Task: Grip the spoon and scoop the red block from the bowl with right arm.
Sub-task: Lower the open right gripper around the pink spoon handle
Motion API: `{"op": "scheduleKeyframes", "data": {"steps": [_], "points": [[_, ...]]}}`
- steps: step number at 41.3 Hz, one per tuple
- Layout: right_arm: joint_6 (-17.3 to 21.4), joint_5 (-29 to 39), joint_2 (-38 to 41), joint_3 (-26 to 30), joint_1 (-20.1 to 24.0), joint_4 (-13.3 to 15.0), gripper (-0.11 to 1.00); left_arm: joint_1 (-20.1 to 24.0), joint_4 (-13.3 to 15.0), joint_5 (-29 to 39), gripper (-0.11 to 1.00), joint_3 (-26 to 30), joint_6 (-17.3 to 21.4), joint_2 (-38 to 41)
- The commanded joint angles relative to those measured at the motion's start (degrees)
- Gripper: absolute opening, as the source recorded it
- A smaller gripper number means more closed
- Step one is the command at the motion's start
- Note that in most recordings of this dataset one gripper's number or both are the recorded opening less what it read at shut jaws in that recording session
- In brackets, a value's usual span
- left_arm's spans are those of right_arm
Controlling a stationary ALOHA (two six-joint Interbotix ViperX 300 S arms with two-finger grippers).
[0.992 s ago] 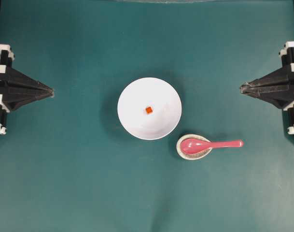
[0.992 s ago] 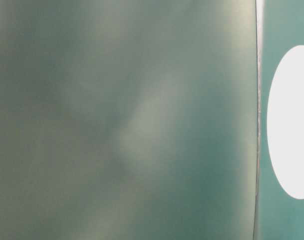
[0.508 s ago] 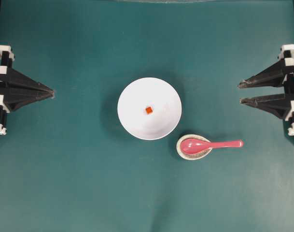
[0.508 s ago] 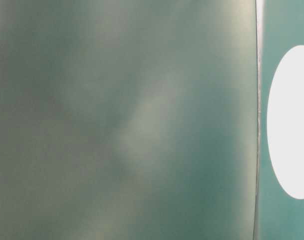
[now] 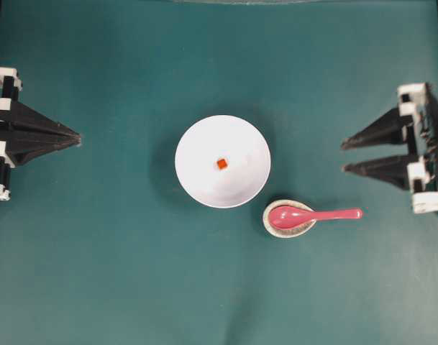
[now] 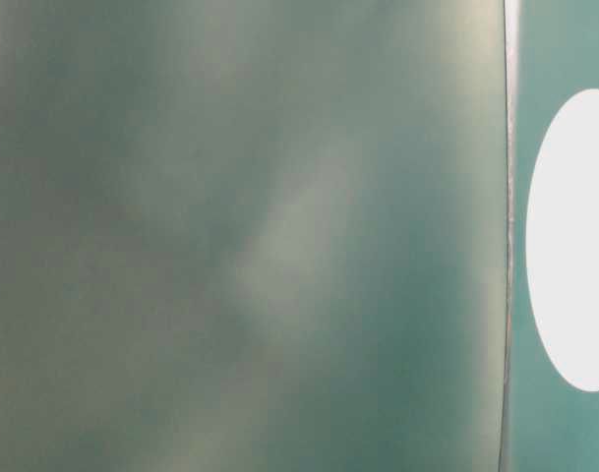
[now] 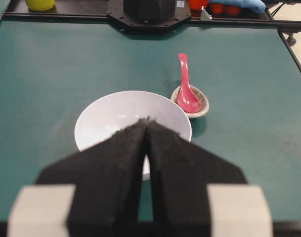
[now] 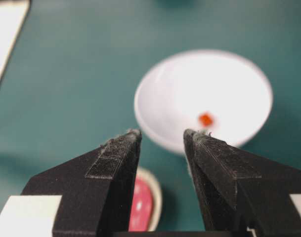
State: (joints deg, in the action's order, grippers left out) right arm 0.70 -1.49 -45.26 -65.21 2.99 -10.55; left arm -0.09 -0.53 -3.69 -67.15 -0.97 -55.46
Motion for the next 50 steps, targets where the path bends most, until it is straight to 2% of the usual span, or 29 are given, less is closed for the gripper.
{"op": "scheduleKeyframes", "data": {"steps": [1,8,18,27,50], "points": [[0.1,-1.7,2.4,-0.1,1.3,-0.3,0.47,0.0,-0.2,-0.2,0.0,1.5,0.0,0.4],[0.1,-7.9,6.1,-2.2,3.4,-1.1,0.47,0.0,-0.2,-0.2,0.0,1.6,0.0,0.4],[0.1,-17.7,9.3,-6.9,6.6,-4.9,0.46,0.0,-0.2,-0.2,0.0,1.5,0.0,0.4],[0.1,-25.7,12.8,-9.8,11.0,-7.1,0.46,0.0,-0.2,1.2,0.0,1.6,0.0,0.4],[0.1,-41.3,30.6,-11.7,19.0,-10.5,0.46,0.0,-0.2,2.6,0.0,1.5,0.0,0.3]]}}
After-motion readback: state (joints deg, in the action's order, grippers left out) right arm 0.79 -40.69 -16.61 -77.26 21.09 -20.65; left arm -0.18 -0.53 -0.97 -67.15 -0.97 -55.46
